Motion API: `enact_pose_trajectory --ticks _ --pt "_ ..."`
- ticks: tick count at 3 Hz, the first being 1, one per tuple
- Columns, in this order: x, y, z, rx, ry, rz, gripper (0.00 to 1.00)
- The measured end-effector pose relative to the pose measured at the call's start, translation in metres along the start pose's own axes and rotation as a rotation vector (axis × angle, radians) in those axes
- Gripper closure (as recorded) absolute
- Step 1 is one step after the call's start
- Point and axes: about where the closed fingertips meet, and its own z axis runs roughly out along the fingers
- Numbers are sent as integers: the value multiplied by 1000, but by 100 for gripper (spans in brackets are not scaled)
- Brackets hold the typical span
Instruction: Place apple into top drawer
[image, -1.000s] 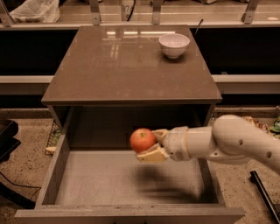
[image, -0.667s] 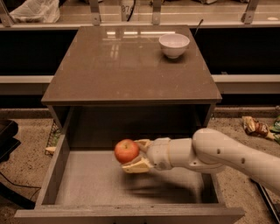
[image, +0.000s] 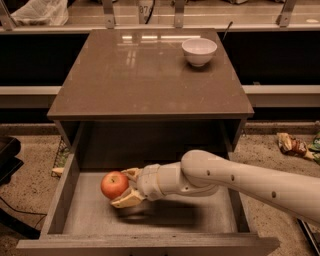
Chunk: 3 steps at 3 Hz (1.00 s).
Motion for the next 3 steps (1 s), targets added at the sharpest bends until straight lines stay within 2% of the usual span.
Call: enact_pose_trajectory --ticks 1,2,3 --pt "-2 3 9 -16 4 -9 86" --pt "-3 4 11 -20 3 -11 55" --pt "-4 5 12 -23 3 -12 32"
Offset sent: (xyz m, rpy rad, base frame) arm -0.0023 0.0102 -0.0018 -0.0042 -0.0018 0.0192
